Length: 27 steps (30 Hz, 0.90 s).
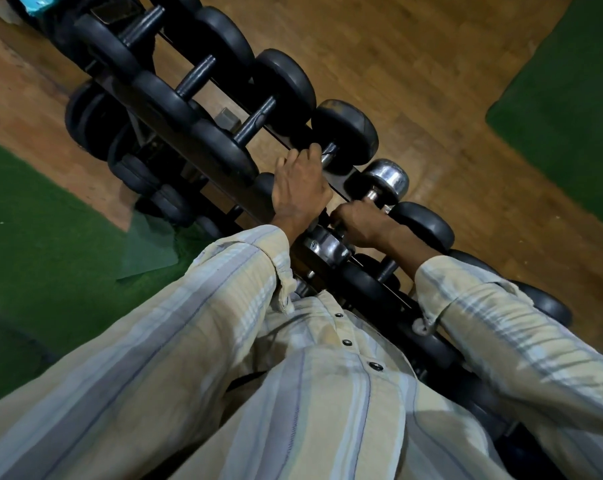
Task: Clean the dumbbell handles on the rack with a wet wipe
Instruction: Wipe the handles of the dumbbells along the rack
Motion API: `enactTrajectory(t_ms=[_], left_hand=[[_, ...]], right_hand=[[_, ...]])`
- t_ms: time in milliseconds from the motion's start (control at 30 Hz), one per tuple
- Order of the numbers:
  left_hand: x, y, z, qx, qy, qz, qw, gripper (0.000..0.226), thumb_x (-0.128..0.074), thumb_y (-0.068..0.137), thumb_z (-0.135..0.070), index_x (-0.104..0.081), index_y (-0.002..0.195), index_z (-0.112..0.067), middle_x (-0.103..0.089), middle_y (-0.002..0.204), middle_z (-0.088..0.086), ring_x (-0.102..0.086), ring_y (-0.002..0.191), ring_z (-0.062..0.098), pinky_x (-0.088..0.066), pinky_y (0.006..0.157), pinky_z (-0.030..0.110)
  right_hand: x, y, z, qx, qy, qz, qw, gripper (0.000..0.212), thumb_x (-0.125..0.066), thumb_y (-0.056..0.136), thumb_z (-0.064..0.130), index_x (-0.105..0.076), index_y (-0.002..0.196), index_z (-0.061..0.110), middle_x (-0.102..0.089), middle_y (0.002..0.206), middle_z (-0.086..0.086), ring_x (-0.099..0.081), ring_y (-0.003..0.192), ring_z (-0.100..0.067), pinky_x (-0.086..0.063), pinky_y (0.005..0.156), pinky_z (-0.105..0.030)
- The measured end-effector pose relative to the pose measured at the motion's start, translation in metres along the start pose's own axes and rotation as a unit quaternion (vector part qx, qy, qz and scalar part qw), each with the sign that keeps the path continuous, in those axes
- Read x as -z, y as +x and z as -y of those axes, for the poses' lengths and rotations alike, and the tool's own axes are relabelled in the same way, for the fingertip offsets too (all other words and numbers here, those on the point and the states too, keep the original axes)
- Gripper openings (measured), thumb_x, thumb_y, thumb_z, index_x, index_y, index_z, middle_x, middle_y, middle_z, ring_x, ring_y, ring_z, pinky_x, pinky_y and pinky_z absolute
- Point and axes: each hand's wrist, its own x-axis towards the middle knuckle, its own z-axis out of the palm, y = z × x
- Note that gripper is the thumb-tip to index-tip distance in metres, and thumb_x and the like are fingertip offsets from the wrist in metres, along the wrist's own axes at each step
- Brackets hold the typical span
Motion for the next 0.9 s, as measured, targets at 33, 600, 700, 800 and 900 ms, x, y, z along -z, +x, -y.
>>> enactTrajectory(t_ms=[33, 600, 700, 800, 900], left_hand=[[-0.001, 0.000, 0.000, 0.002, -0.003, -0.002, 1.000, 0.033, -0.058, 0.082, -0.024, -0.051, 0.113, -0.017, -0.063, 0.098, 0.004, -0.058, 0.095, 0.025, -0.045, 0.089, 0.042], [-0.009, -0.035, -0.041, -0.061, -0.071, 0.009, 0.996, 0.031, -0.057, 0.085, -0.021, -0.054, 0.116, -0.020, -0.065, 0.111, 0.004, -0.055, 0.114, 0.029, -0.044, 0.100, 0.047], [-0.016, -0.057, -0.055, -0.057, -0.105, 0.017, 0.993, 0.030, -0.059, 0.083, -0.018, -0.054, 0.112, -0.017, -0.064, 0.105, 0.008, -0.056, 0.108, 0.030, -0.047, 0.092, 0.043], [-0.019, -0.080, -0.070, -0.044, -0.109, 0.032, 0.993, 0.027, -0.060, 0.084, -0.017, -0.056, 0.110, -0.014, -0.065, 0.103, 0.010, -0.060, 0.103, 0.032, -0.051, 0.089, 0.045], [-0.024, -0.101, -0.082, -0.019, -0.093, 0.026, 0.995, 0.028, -0.059, 0.083, -0.018, -0.057, 0.110, -0.015, -0.066, 0.100, 0.008, -0.061, 0.100, 0.031, -0.050, 0.092, 0.046]], right_hand=[[-0.006, -0.001, -0.002, 0.010, 0.041, 0.005, 0.999, 0.027, -0.061, 0.077, 0.020, -0.069, 0.103, 0.021, -0.073, 0.096, -0.001, -0.069, 0.092, -0.025, -0.053, 0.089, -0.043], [-0.031, -0.095, -0.005, -0.158, 0.607, -0.264, 0.733, 0.019, -0.081, 0.083, 0.004, -0.078, 0.101, 0.004, -0.078, 0.099, -0.011, -0.073, 0.084, -0.011, -0.057, 0.077, -0.023], [-0.052, -0.113, -0.017, -0.154, 0.530, -0.278, 0.786, 0.014, -0.084, 0.084, 0.020, -0.077, 0.096, 0.016, -0.078, 0.091, 0.006, -0.074, 0.087, -0.008, -0.059, 0.080, -0.026], [-0.069, -0.139, -0.026, -0.128, 0.434, -0.321, 0.832, 0.016, -0.077, 0.090, 0.023, -0.075, 0.104, 0.017, -0.075, 0.099, 0.010, -0.070, 0.092, -0.003, -0.056, 0.083, -0.021], [-0.087, -0.158, -0.033, -0.084, 0.346, -0.394, 0.847, 0.019, -0.070, 0.095, 0.020, -0.073, 0.114, 0.016, -0.070, 0.105, 0.005, -0.064, 0.092, -0.003, -0.052, 0.081, -0.020]])
